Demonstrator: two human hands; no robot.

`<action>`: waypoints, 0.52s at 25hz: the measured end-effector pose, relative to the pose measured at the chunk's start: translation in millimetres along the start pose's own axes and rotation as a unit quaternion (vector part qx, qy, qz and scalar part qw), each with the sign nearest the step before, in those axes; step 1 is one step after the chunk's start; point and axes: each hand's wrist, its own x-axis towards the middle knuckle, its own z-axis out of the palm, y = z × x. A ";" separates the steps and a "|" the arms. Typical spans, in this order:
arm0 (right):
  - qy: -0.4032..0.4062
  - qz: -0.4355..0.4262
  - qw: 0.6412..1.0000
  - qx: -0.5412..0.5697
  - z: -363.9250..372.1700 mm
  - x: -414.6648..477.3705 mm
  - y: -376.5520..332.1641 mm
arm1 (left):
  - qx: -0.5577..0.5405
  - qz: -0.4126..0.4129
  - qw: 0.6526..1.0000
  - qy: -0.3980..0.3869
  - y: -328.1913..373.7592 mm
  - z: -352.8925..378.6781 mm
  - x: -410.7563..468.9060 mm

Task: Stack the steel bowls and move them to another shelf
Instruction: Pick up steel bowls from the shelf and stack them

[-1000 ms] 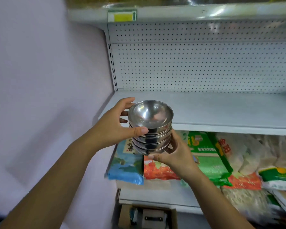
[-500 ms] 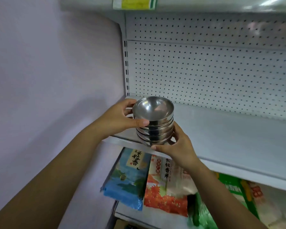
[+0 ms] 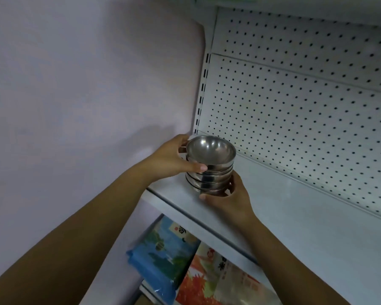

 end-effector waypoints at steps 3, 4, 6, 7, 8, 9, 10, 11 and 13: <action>0.016 0.008 1.000 0.012 10.7 25.2 2.9 | 0.016 -0.001 1.000 -0.016 -1.4 -13.8 28.5; 0.024 0.014 1.000 0.012 14.9 33.4 3.9 | 0.021 0.001 1.000 -0.021 -1.7 -19.0 38.4; 0.049 0.026 0.998 0.008 23.9 50.5 1.6 | 0.031 0.011 0.999 -0.037 -1.2 -28.9 60.9; 0.061 0.033 0.998 0.003 27.6 58.5 -0.8 | 0.039 0.017 0.998 -0.046 -0.4 -32.8 71.9; 0.073 0.038 0.997 -0.007 31.1 67.4 -2.3 | 0.052 0.024 0.997 -0.056 0.2 -36.2 83.7; 0.084 0.037 0.996 -0.018 34.0 75.9 -4.1 | 0.071 0.034 0.995 -0.063 1.3 -38.8 94.6; 0.093 0.037 0.995 -0.028 37.2 85.6 -4.5 | 0.091 0.046 0.992 -0.069 2.5 -41.4 105.5; 0.099 0.038 0.994 -0.034 39.9 94.5 -7.1 | 0.109 0.058 0.990 -0.071 3.4 -43.5 114.2; 0.111 0.051 0.992 -0.044 44.1 112.8 -10.9 | 0.126 0.078 0.986 -0.071 2.5 -47.1 130.3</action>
